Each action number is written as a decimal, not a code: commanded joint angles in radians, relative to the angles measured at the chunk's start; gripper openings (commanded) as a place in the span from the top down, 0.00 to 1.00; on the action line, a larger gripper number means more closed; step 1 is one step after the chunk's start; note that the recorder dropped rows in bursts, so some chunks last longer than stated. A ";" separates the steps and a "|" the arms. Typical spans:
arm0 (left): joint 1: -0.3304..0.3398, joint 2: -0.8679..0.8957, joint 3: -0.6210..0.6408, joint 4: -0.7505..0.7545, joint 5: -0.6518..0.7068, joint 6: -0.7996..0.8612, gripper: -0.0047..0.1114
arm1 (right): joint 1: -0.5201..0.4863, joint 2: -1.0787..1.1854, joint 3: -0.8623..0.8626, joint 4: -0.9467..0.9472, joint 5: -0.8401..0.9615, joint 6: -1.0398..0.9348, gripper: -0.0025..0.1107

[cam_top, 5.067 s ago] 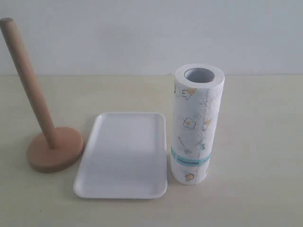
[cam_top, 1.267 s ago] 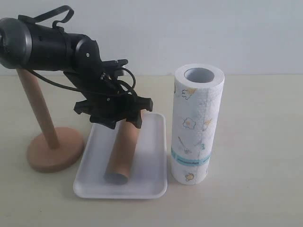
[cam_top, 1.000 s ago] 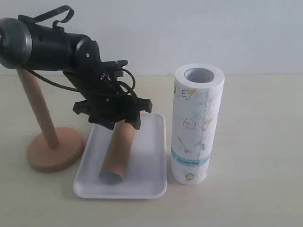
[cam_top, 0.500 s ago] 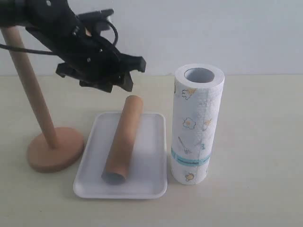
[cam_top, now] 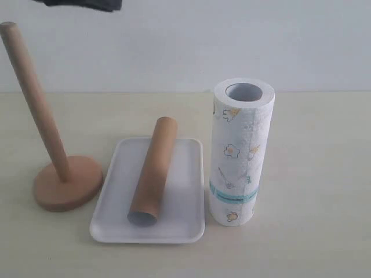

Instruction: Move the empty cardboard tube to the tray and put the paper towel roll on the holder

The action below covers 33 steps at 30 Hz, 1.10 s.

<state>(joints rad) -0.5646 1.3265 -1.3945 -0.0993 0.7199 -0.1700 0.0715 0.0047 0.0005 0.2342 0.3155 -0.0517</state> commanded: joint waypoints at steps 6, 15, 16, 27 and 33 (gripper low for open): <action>-0.006 -0.309 0.128 -0.009 0.001 0.066 0.92 | -0.002 -0.005 -0.001 -0.002 -0.012 -0.007 0.98; -0.006 -0.609 0.530 0.002 -0.254 0.059 0.92 | -0.002 -0.005 -0.001 -0.002 -0.012 -0.007 0.98; -0.006 -0.642 0.588 0.002 -0.291 0.055 0.92 | -0.002 -0.005 -0.001 -0.002 -0.012 -0.007 0.98; -0.006 -0.944 1.128 0.002 -0.616 -0.101 0.92 | -0.002 -0.005 -0.001 -0.002 -0.012 -0.007 0.98; -0.006 -1.052 1.264 0.002 -0.641 -0.169 0.92 | -0.002 -0.005 -0.001 -0.002 -0.012 -0.007 0.98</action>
<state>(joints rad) -0.5662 0.3083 -0.1670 -0.0973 0.1006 -0.3132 0.0715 0.0047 0.0005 0.2342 0.3155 -0.0517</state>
